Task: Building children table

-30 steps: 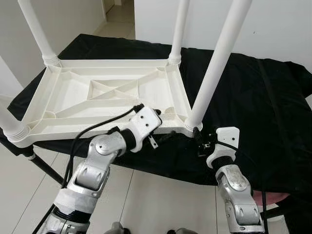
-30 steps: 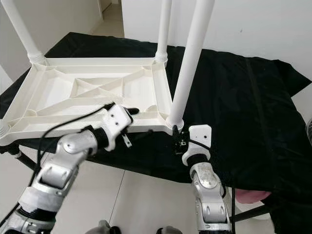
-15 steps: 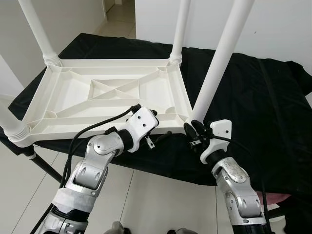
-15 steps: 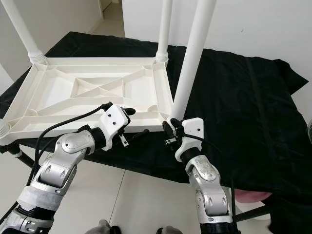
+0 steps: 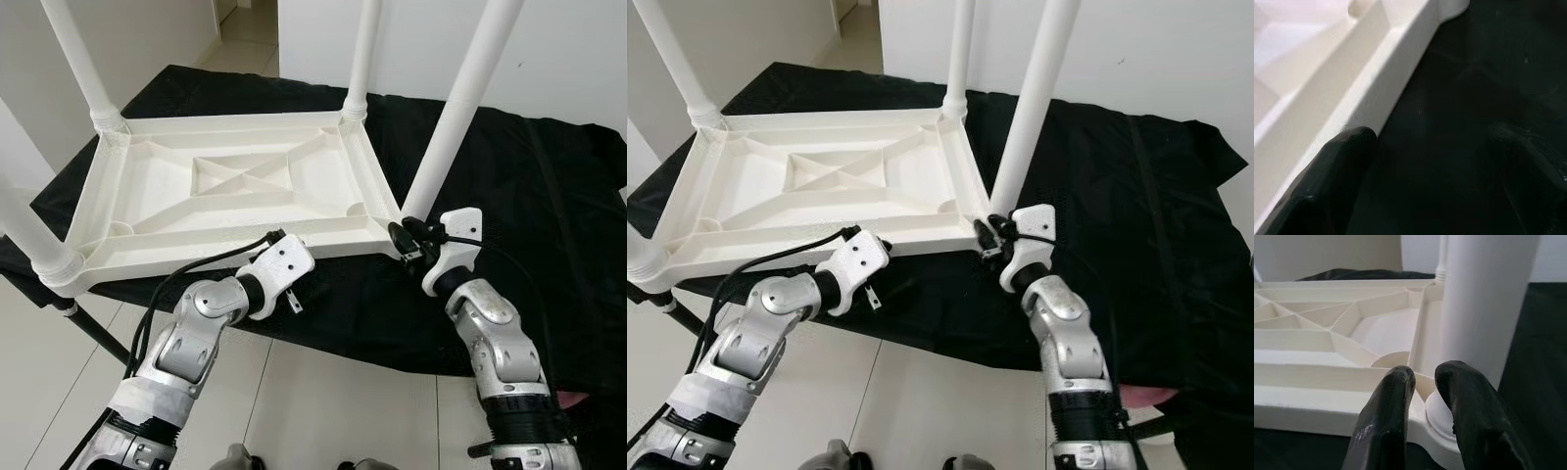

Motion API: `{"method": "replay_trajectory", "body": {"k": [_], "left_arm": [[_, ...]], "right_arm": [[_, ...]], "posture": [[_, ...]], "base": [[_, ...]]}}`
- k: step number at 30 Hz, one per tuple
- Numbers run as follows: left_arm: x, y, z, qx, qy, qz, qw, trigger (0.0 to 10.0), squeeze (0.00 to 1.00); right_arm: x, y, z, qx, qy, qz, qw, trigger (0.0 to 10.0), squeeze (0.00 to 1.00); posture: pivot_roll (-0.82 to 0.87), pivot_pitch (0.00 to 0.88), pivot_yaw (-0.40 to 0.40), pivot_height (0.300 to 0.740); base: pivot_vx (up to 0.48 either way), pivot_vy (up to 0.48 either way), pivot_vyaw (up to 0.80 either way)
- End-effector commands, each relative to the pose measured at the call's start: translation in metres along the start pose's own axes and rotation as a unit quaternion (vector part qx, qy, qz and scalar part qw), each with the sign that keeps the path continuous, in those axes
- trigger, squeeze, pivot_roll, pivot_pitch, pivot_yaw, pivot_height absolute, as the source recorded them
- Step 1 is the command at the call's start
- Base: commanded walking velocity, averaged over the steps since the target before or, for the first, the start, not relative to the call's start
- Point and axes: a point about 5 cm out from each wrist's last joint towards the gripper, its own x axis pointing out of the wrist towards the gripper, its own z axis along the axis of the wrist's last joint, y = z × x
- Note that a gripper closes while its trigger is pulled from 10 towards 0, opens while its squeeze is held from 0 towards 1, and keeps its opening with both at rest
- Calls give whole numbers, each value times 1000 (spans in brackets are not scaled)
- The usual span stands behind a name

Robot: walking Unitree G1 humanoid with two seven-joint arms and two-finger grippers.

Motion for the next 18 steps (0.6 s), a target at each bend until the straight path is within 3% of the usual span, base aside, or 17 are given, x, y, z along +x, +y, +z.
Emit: {"method": "replay_trajectory", "body": {"k": [1,5,8,14,18], "left_arm": [[2,13,0,3,11,102,995,10000,0],[6,23,4,-6,5,146,989,10000,0],[7,24,5,-8,4,149,989,10000,0],[3,30,26,-15,-55,155,986,10000,0],[2,31,25,-13,-52,157,986,10000,0]], "right_arm": [[-1,-13,3,-3,-7,-33,999,10000,0],[-2,-14,4,5,-17,-33,999,10000,0],[-2,-13,4,6,-18,-30,999,10000,0],[-13,13,3,36,-40,42,998,10000,0],[-17,17,1,43,-41,54,997,10000,0]], "posture": [[-78,79,12,740],[-83,73,16,740],[-83,73,16,740],[-89,72,20,740],[-91,73,19,740]], "base": [[0,0,0],[0,0,0],[0,0,0],[0,0,0],[0,0,0]]}}
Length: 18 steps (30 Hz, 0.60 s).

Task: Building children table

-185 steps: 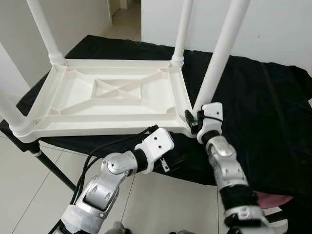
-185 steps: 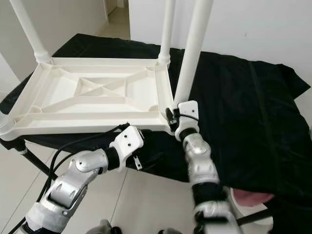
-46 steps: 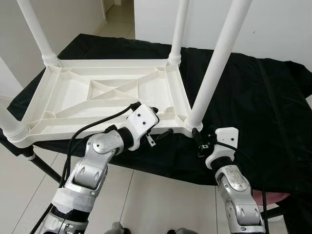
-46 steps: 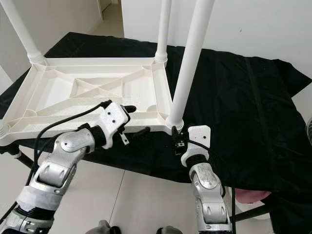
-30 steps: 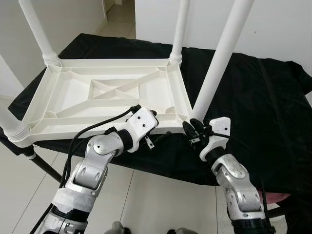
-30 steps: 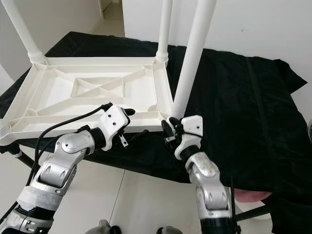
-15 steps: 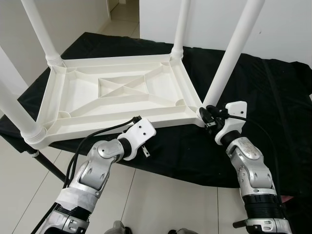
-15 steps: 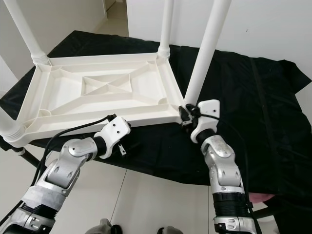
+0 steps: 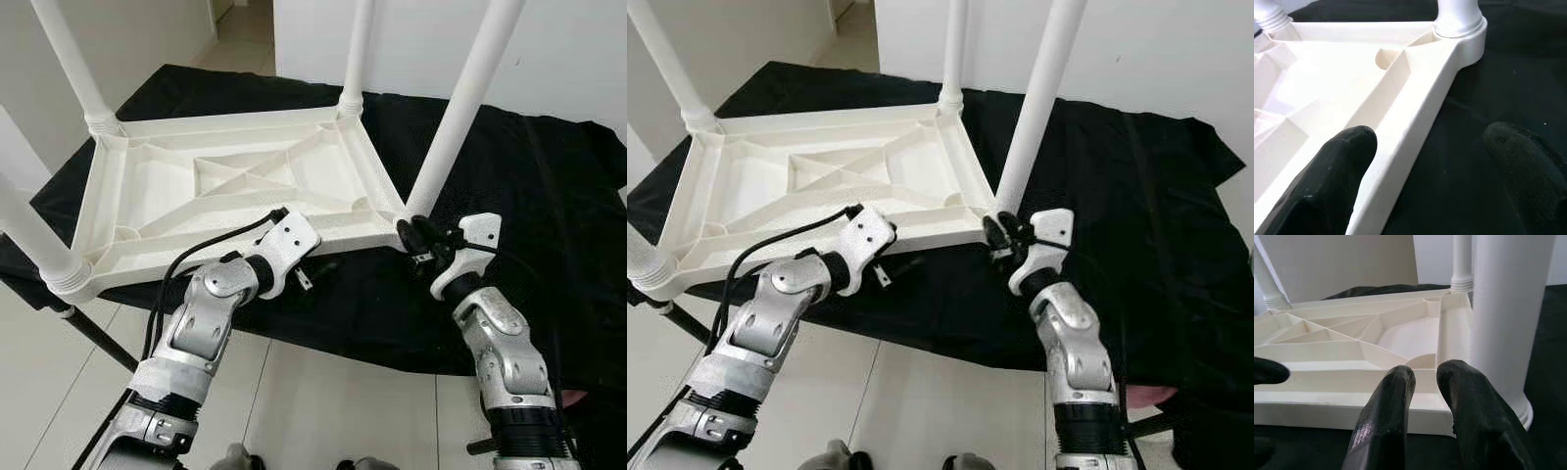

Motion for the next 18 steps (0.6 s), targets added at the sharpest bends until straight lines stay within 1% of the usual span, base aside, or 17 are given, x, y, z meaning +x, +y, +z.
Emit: {"method": "replay_trajectory", "body": {"k": [1,3,4,6,7,8,9,11,12,13,14,16,18], "left_arm": [[-4,15,-1,1,1,124,992,10000,0],[-4,17,-6,7,14,128,992,10000,0],[-4,17,-6,7,14,128,992,10000,0],[-3,19,-14,5,36,129,991,10000,0],[-3,19,-14,5,36,129,991,10000,0],[-2,20,-22,-1,61,127,990,10000,0],[-2,20,-22,-1,61,127,990,10000,0],[-2,23,-28,-3,82,135,987,10000,0],[-2,23,-28,-3,82,135,987,10000,0],[-1,27,-33,-13,97,147,984,10000,0],[0,29,-35,-18,103,155,982,10000,0],[0,29,-35,-18,103,155,982,10000,0],[2,36,-36,-26,106,173,979,10000,0]], "right_arm": [[-4,3,1,10,-11,11,1000,10000,0],[-8,6,0,17,-9,20,1000,10000,0],[-8,6,0,17,-9,20,1000,10000,0],[-8,6,0,13,-8,20,1000,10000,0],[-8,6,0,13,-8,20,1000,10000,0],[-8,5,1,10,-10,19,1000,10000,0],[-8,5,1,10,-10,19,1000,10000,0],[-8,5,4,9,-13,20,1000,10000,0],[-8,5,4,9,-13,20,1000,10000,0],[-8,5,6,10,-17,21,1000,10000,0],[-8,5,7,11,-18,21,1000,10000,0],[-8,5,7,11,-18,21,1000,10000,0],[-8,8,7,16,-20,23,999,10000,0]], "posture": [[-91,73,19,740],[-95,74,21,740],[-95,74,21,740],[-95,74,21,740],[-95,74,21,740],[-95,74,21,740],[-95,74,21,740],[-95,74,21,740],[-95,74,21,740],[-113,80,32,740],[-113,80,32,740],[-113,80,32,740],[-116,82,34,740]], "base": [[0,0,0],[0,0,0],[0,0,0],[0,0,0],[0,0,0],[0,0,0],[0,0,0],[0,0,0],[0,0,0],[0,0,0],[0,0,0],[0,0,0],[0,0,0]]}}
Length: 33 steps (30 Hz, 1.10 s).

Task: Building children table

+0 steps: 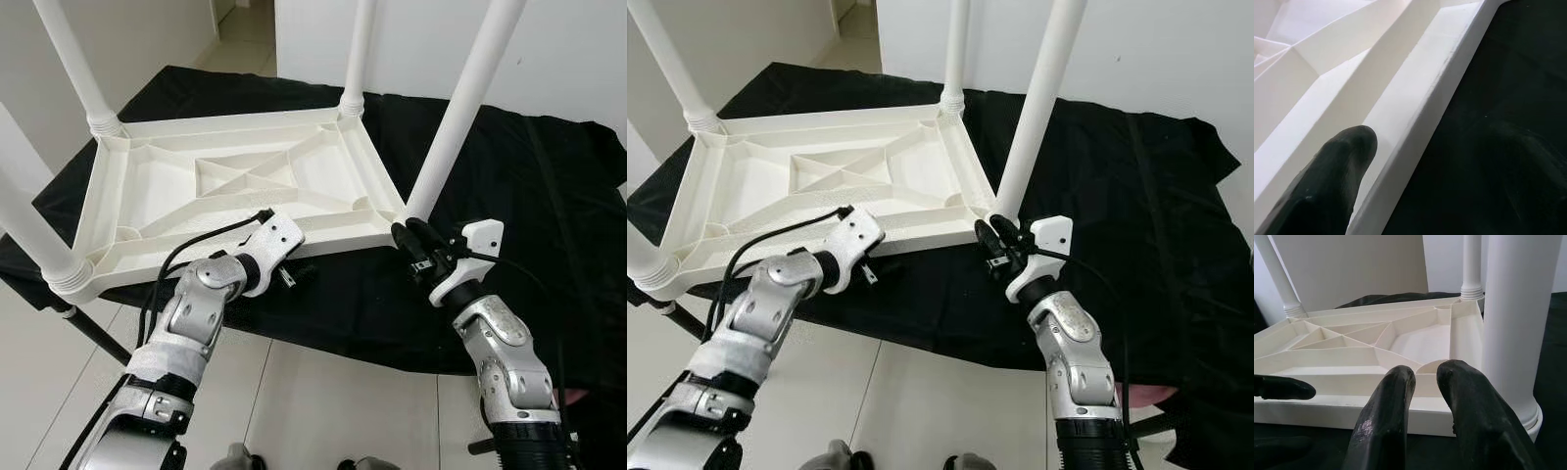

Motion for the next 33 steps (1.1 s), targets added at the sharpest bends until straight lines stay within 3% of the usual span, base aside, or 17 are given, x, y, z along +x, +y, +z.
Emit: {"method": "replay_trajectory", "body": {"k": [1,9,10,11,13,14,33], "left_arm": [[-1,20,-4,-12,15,164,986,10000,0],[5,28,-1,-23,14,171,985,10000,0],[6,29,-1,-30,12,172,985,5647,0],[7,30,0,-35,11,173,984,3137,0],[7,31,0,-39,12,174,984,3137,0],[8,31,0,-43,9,172,984,0,0],[26,17,5,-47,-1,146,988,0,0]], "right_arm": [[-1,4,1,9,-5,4,1000,10000,0],[-1,10,1,9,-7,8,1000,10000,0],[-1,14,0,3,-6,13,1000,10000,0],[-2,17,-2,-1,-4,16,1000,10000,0],[-3,18,-2,-4,-4,17,1000,10000,0],[-3,20,-3,-3,-4,16,1000,10000,0],[-2,18,-1,0,-8,-1,1000,10000,0]], "posture": [[-116,82,34,740],[-123,81,38,740],[-123,81,38,740],[-124,83,42,740],[-124,83,42,740],[-126,83,45,740],[-139,85,58,740]], "base": [[0,0,0],[0,0,0],[0,0,0],[0,0,0],[0,0,0],[0,0,0],[0,0,0]]}}
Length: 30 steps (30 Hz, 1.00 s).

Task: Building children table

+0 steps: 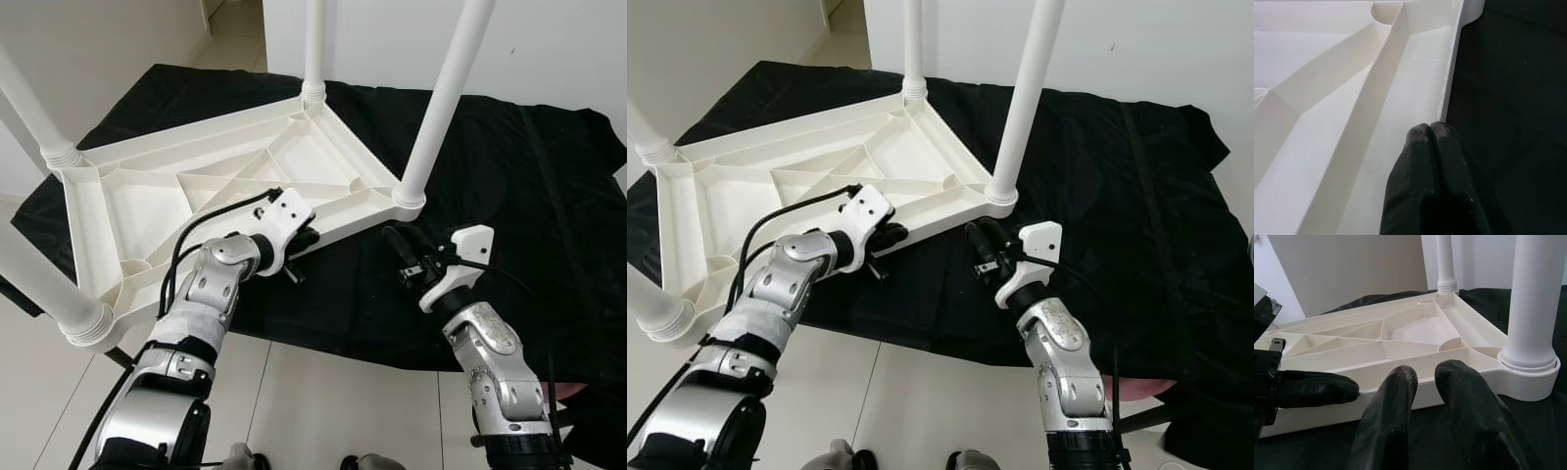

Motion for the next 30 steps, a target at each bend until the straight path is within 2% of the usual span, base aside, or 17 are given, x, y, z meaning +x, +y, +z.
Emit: {"method": "replay_trajectory", "body": {"k": [1,5,7,8,9,10,11,15,16,17,18,22,23,25,28,29,30], "left_arm": [[3,10,-12,-16,27,160,987,0,0],[20,-1,6,-15,1,145,989,0,0],[23,-4,9,-13,-3,141,990,0,0],[27,-9,17,-10,-17,128,992,1804,0],[27,-11,19,-2,-21,120,993,8980,0],[27,-11,19,-2,-21,120,993,8980,0],[27,-12,20,2,-26,112,993,10000,0],[25,-13,20,-5,-37,97,995,10000,0],[22,-13,22,-13,-51,93,994,10000,635],[22,-13,22,-13,-51,93,994,10000,635],[19,-12,24,-17,-63,90,994,10000,1000],[9,-16,36,8,-101,64,993,10000,1000],[3,-17,39,15,-112,61,992,10000,0],[-2,-18,40,16,-119,60,991,10000,0],[-21,-23,34,18,-116,32,993,10000,0],[-21,-23,34,18,-116,32,993,10000,0],[-27,-24,32,19,-115,25,993,10000,0]], "right_arm": [[1,3,1,-2,-5,1,1000,10000,0],[4,3,1,-2,-7,-4,1000,10000,0],[4,3,1,-2,-7,-5,1000,10000,0],[5,4,1,-2,-7,-5,1000,10000,0],[5,4,1,-2,-7,-5,1000,10000,0],[5,4,1,-2,-7,-5,1000,10000,0],[5,4,1,-2,-7,-5,1000,10000,0],[5,5,0,-2,-6,-6,1000,10000,0],[5,5,-1,0,-6,-6,1000,10000,0],[5,5,-1,0,-6,-6,1000,10000,0],[4,6,-1,1,-5,-6,1000,10000,0],[5,8,-3,3,-3,-2,1000,10000,0],[6,8,-3,3,-2,0,1000,10000,0],[6,8,-3,3,-2,0,1000,10000,0],[6,7,-4,3,0,3,1000,10000,0],[6,7,-4,3,0,3,1000,10000,0],[6,7,-4,2,1,4,1000,10000,0]], "posture": [[-139,85,58,740],[-139,85,58,740],[-139,85,58,740],[-143,82,66,740],[-144,81,68,740],[-144,81,68,740],[-144,81,68,740],[-140,81,69,740],[-140,81,69,740],[-140,81,69,740],[-135,82,67,740],[-126,81,61,740],[-126,81,61,740],[-126,81,61,740],[-114,80,56,740],[-114,80,56,740],[-114,80,56,740]], "base": [[0,0,0],[0,0,0],[0,0,0],[0,0,0],[0,0,0],[0,0,0],[0,0,0],[0,0,0],[0,0,0],[0,0,0],[0,0,0],[0,0,0],[0,0,0],[0,0,0],[0,0,0],[0,0,0],[0,0,0]]}}
